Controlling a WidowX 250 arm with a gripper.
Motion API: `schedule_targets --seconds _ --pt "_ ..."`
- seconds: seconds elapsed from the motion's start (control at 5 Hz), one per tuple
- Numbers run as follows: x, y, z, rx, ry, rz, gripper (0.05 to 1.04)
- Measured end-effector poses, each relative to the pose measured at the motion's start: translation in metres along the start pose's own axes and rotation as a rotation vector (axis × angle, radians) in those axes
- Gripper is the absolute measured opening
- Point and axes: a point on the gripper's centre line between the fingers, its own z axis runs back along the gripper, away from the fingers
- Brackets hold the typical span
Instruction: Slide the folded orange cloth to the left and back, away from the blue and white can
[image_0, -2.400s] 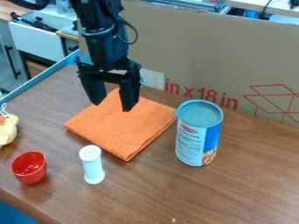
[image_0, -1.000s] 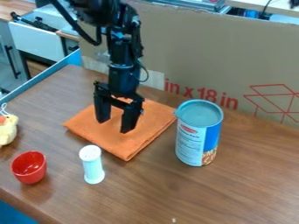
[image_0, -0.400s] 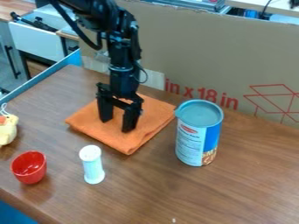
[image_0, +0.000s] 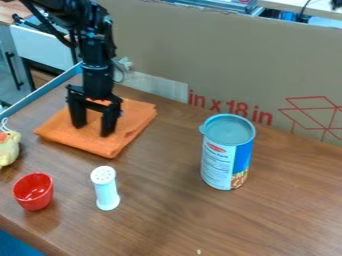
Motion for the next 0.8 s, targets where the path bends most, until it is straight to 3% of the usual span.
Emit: schedule_targets --seconds 0.4,0.8 --pt "0.009 0.046 -0.005 -0.006 0.009 0.102 1.001" --pt "-0.002 0.049 -0.002 0.019 0.002 0.09 1.001"
